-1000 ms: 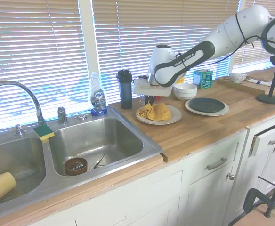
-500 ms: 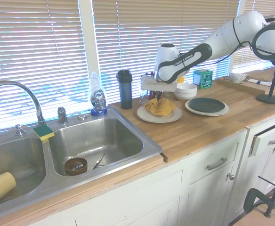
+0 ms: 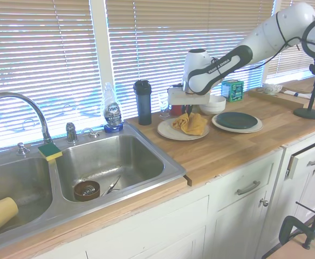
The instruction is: Wipe the white plate in clockwise motion
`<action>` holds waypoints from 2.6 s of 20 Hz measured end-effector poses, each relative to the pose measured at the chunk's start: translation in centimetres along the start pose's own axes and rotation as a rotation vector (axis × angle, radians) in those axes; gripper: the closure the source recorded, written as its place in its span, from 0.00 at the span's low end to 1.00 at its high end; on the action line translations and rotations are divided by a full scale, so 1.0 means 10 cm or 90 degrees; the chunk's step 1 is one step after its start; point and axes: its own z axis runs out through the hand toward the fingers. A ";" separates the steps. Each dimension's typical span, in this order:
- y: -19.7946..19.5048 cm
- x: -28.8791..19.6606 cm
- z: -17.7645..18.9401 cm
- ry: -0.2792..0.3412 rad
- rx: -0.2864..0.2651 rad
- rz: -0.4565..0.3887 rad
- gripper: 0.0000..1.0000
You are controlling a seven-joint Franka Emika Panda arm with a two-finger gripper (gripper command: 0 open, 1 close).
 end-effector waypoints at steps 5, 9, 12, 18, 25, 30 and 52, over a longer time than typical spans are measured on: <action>0.24 -0.29 -0.08 -0.014 -0.019 -0.022 1.00; 0.31 -0.67 -0.18 -0.031 -0.018 -0.036 1.00; 0.30 -0.88 -0.21 -0.040 -0.017 -0.039 1.00; 0.27 -1.12 -0.27 -0.064 -0.004 -0.040 1.00; 0.17 -1.17 -0.85 -0.069 0.050 -0.041 1.00; 0.15 -1.22 -1.53 -0.069 0.084 -0.046 1.00; 0.92 0.93 -3.82 -0.024 0.118 0.084 1.00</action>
